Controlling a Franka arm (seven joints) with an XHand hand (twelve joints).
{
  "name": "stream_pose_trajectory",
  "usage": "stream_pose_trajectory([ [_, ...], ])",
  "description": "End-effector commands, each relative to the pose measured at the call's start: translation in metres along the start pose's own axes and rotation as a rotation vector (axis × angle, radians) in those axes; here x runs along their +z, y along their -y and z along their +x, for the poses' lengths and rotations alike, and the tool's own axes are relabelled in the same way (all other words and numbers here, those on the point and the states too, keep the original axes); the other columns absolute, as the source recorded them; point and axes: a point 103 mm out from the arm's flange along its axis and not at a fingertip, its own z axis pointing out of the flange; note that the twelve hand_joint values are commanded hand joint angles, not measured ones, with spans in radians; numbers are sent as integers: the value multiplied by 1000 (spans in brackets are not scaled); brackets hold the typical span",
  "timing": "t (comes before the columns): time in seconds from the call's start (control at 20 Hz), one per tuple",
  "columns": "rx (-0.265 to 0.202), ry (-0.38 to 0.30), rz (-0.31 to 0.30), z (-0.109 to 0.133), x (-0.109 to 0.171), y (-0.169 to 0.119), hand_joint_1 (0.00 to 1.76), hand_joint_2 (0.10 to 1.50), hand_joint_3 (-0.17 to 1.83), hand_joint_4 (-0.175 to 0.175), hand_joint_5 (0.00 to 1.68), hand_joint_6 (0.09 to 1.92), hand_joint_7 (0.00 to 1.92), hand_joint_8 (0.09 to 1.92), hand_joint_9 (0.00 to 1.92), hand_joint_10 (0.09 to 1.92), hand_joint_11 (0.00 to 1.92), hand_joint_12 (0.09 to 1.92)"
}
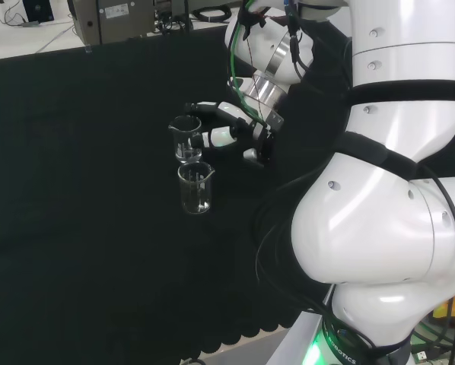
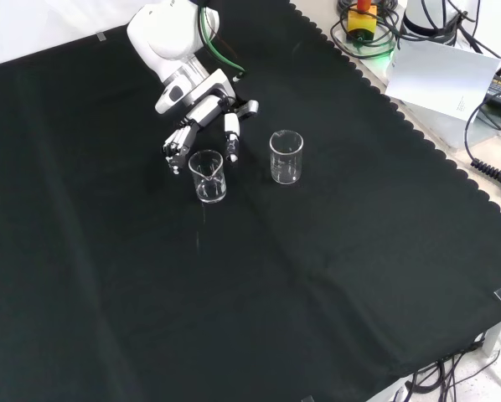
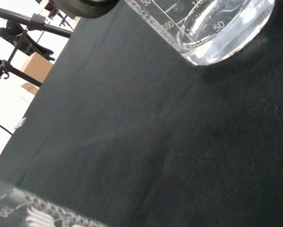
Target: Pick up the beaker on the right.
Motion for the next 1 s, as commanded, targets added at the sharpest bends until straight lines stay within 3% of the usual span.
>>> stream_pose_trajectory([
  [0.05,-9,-41,-19,-2,2,-5,862,899,-175,-25,371,87,231,630,335,600,0,1307],
  [0.5,-43,-70,-7,1,15,-14,881,894,-175,-25,378,87,237,641,342,598,0,1321],
  [1.0,-32,-88,-17,-4,21,-17,903,892,-175,-25,411,87,288,675,388,605,1,1359],
])
